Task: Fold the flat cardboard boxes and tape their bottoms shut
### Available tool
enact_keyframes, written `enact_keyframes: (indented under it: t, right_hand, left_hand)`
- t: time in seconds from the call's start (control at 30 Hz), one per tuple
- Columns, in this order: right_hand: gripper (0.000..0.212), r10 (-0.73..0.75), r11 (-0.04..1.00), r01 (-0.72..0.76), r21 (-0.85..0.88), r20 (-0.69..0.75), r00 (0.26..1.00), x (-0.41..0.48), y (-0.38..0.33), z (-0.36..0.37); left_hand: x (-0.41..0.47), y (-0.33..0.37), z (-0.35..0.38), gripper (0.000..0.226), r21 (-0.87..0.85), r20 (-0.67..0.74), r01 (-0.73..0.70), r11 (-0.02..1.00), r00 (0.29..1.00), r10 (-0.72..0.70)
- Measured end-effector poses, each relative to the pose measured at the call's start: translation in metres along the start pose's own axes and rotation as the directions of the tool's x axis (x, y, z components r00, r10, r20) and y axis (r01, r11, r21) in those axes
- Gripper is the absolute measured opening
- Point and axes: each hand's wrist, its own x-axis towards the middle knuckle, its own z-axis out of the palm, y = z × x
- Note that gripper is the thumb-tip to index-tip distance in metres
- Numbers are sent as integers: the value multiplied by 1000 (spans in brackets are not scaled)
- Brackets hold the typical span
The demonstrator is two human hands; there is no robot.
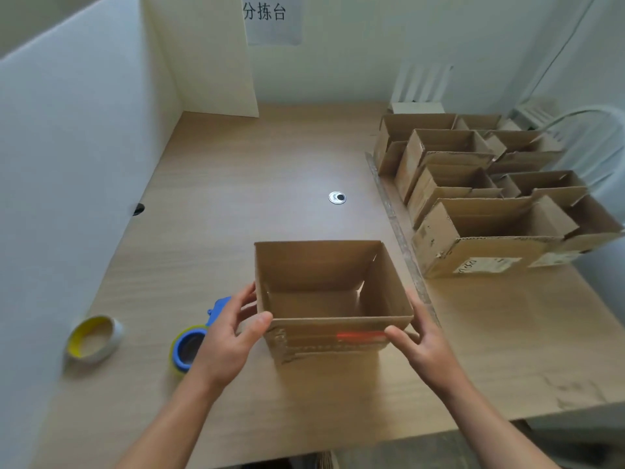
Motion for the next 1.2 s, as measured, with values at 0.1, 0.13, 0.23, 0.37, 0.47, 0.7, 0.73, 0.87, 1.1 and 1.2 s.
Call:
enact_keyframes:
  t: [0.1,0.13,0.23,0.37,0.47,0.7,0.73,0.87,1.1,1.2]
  right_hand:
    - [80,-37,998,39,-47,35,999,0,3,3]
    - [83,-45,997,48,-67,41,998,0,3,4]
    - [71,-60,991,66,-118,57,997,5,3,3]
    - [61,-98,966,123,-228,116,988,11,12,4]
    - [59,-113,971,130,-202,93,989,13,16,9]
    - [56,-166,944,191,-270,110,980,25,22,4]
    - [56,-150,950,177,-256,119,981,26,23,3]
    - [43,-77,984,87,-158,70,995,32,18,8]
    - [61,10,983,-25,-184,-81,997,47,16,11]
    - [69,37,980,-59,-192,-117,992,55,19,17]
  left_hand:
    - [-3,9,10,67,167,-110,0,986,994,19]
    - [-3,12,14,59,202,-152,-2,979,988,33]
    - [-3,26,23,35,266,-265,27,964,963,46]
    - [-3,33,25,40,464,-139,40,885,990,29]
    - [1,32,30,49,617,19,5,787,1000,-21]
    - [13,27,-1,92,672,195,-75,737,978,-79]
    - [14,26,-4,83,676,180,-77,733,982,-62]
    - [22,16,-2,51,512,-13,33,858,999,-31]
    - [37,2,27,61,516,-132,41,856,991,32]
    - [40,-3,36,68,550,-186,47,834,980,68]
